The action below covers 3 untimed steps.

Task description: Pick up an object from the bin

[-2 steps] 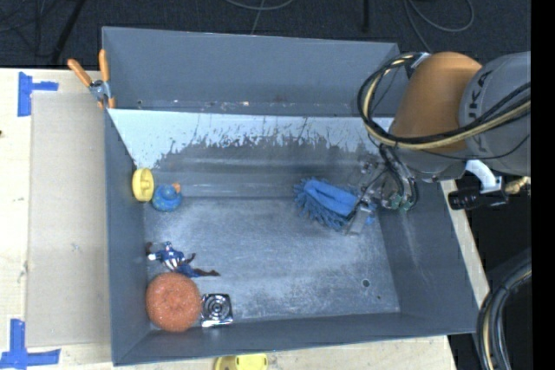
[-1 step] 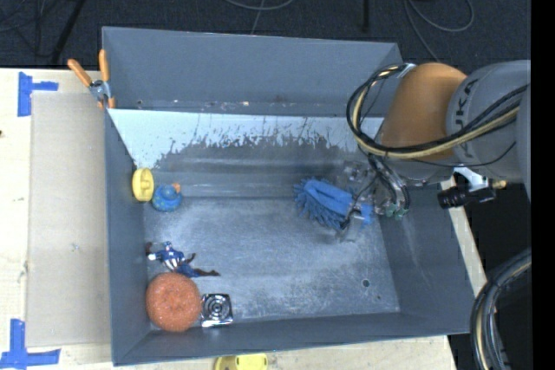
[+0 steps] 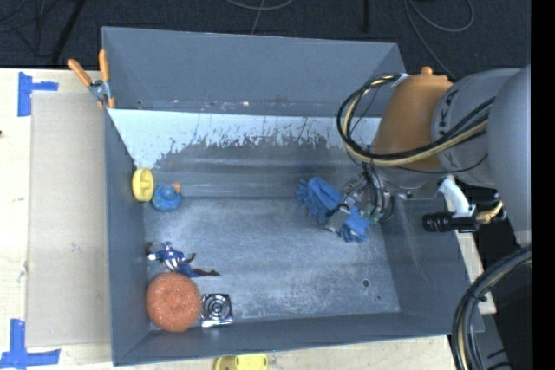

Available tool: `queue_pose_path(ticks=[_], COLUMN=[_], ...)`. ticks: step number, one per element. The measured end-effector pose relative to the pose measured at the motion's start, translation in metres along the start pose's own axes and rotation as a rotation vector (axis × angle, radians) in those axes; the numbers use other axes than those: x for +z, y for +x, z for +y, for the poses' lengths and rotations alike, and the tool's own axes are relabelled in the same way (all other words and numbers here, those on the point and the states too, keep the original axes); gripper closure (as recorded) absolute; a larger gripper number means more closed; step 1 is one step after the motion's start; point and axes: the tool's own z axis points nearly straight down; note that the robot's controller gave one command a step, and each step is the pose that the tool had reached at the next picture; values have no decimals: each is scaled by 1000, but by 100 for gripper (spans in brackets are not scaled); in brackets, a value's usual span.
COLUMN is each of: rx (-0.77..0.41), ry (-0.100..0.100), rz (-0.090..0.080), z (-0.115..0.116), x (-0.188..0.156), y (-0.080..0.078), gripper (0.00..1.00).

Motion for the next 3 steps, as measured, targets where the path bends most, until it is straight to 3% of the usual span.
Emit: queue_pose_path(ticks=[3], rx=[-2], ry=[1], rz=[3], z=[0], x=[-12], y=[0], gripper=[100])
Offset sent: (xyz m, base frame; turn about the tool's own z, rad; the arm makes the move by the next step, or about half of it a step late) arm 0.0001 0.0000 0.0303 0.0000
